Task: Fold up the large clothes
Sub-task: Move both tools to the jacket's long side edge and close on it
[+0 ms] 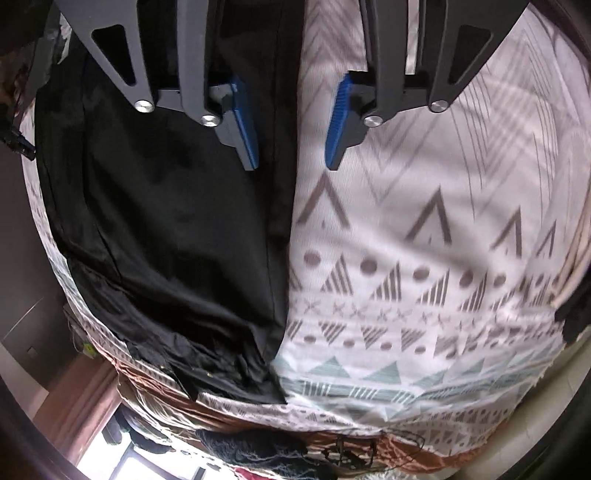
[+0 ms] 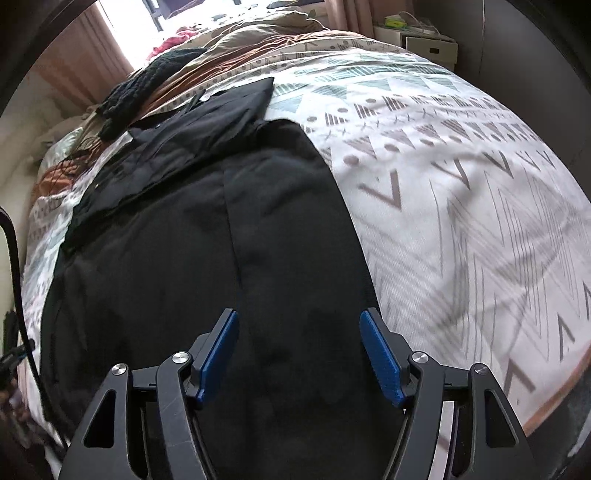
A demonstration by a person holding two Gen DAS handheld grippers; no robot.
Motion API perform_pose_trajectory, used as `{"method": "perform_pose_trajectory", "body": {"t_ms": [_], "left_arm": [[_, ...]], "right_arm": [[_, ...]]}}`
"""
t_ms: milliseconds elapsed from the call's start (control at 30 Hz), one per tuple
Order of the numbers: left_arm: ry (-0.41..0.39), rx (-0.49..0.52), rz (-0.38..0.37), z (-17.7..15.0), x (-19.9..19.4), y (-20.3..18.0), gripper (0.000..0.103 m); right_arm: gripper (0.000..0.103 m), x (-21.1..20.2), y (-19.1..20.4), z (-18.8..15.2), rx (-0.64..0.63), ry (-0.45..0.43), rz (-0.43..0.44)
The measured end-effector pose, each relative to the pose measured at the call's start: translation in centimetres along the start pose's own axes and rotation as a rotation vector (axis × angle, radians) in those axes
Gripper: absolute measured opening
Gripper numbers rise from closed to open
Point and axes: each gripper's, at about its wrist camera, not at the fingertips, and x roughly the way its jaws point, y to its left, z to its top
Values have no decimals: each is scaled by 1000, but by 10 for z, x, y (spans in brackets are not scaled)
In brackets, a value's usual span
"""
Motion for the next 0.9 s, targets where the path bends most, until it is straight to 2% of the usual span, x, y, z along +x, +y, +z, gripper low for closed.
{"method": "perform_pose_trajectory", "body": {"t_ms": [133, 433, 633, 900], "left_arm": [[21, -14, -15, -22, -1, 5, 32], [57, -50, -77, -66, -9, 13, 32], [80, -97, -127, -90, -21, 20, 32], [101, -166, -204, -110, -28, 26, 32]], "right_arm": [[65, -5, -7, -20, 10, 8, 9], [62, -15, -32, -59, 63, 15, 18], [60, -22, -42, -80, 94, 8, 61], [60, -36, -57, -103, 185, -8, 171]]}}
